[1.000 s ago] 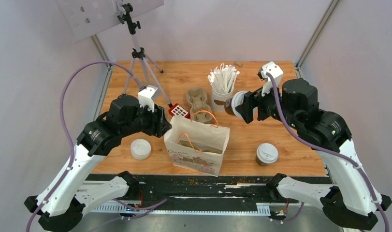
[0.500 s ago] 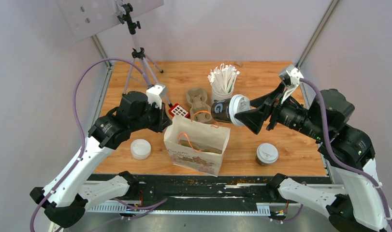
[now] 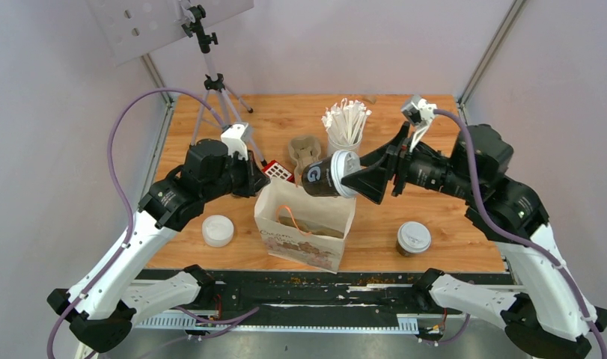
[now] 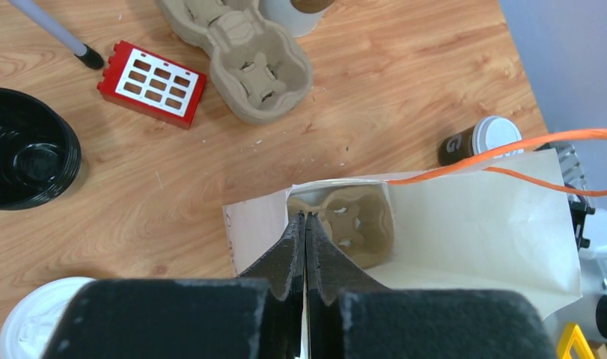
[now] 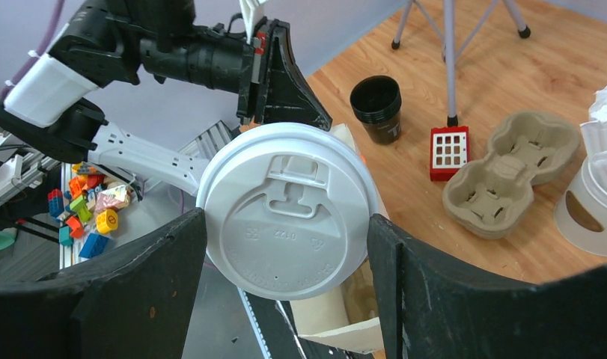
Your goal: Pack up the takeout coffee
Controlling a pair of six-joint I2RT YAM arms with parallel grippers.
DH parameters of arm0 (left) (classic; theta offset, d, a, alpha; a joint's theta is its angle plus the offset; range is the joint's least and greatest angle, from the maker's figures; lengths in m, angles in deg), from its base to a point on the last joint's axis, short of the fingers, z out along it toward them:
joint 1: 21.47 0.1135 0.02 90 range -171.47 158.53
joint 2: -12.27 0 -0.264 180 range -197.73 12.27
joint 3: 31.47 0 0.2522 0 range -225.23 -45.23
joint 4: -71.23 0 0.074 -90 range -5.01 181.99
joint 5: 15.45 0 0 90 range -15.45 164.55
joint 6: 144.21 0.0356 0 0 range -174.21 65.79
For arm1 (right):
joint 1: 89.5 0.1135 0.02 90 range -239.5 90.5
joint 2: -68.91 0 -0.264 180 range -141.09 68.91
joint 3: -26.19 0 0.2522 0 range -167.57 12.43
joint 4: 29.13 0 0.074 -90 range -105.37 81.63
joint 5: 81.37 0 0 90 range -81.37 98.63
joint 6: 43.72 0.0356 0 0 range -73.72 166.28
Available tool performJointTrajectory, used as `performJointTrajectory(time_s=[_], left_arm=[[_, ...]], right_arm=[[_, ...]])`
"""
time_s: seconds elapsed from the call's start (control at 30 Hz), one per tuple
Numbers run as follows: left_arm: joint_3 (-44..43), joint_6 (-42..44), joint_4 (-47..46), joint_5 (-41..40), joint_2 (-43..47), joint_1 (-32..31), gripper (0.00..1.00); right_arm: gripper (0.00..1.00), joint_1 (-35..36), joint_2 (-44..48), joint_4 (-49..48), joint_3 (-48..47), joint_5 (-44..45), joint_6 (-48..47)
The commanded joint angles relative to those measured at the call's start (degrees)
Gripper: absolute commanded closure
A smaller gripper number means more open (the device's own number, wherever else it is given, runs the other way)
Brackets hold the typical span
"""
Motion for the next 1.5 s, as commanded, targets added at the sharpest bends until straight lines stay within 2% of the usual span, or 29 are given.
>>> performJointTrajectory(time_s=[0.0, 0.1, 0.23, 0.4, 0.57, 0.77, 0.9, 0.93, 1.03, 1.17, 1.23, 1.47], left_arm=[[-1.1, -2.5, -2.9, -2.7, -0.1, 0.2, 1.00], [-3.8, -2.2, -0.3, -2.8, -1.2, 0.2, 0.99], [-6.4, -1.2, 2.9, -2.0, -1.1, 0.2, 0.72], [-6.7, 0.9, 6.4, 0.8, -0.1, 0.2, 0.55], [-4.9, 3.1, 9.4, 0.3, 0.6, 0.2, 0.50], [-2.3, 4.8, 8.4, 1.6, -0.5, 0.2, 0.45], [-0.5, 4.8, 6.8, 2.1, -0.8, 0.1, 0.49], [-0.1, 4.8, 6.2, 1.9, -0.7, 0.2, 0.54], [0.3, 5.2, 4.6, 1.1, -0.4, 0.2, 0.82], [-0.1, 6.4, 1.1, 1.1, -0.3, 0.2, 0.97], [0.3, 8.1, -2.2, 2.6, -0.1, 0.2, 1.00], [1.4, 8.8, -9.6, 3.0, 0.6, 0.2, 1.00]], right_arm=[[0.35, 0.6, -2.2, -1.4, -0.3, -1.5, -1.3], [0.35, 2.0, -3.2, -1.9, -0.3, -2.2, -1.3], [0.35, 4.9, -4.3, 0.0, -0.9, 0.4, -2.5], [0.35, 9.0, -5.5, 3.6, -1.0, 6.3, -4.2], [0.36, 14.1, -6.7, 5.2, 0.0, 13.1, -5.9], [0.36, 19.3, -9.1, 6.4, 0.1, 20.6, -8.8], [0.36, 21.4, -10.1, 6.2, 1.3, 25.7, -12.4], [0.36, 21.5, -10.2, 5.8, 1.9, 26.3, -13.3], [0.36, 21.5, -10.5, 4.2, 3.4, 27.8, -15.9], [0.35, 21.5, -11.6, 2.6, 4.6, 32.1, -21.7], [0.35, 21.5, -12.1, 2.8, 4.1, 33.8, -24.3], [0.34, 21.5, -13.0, 2.6, 1.0, 37.6, -29.7]])
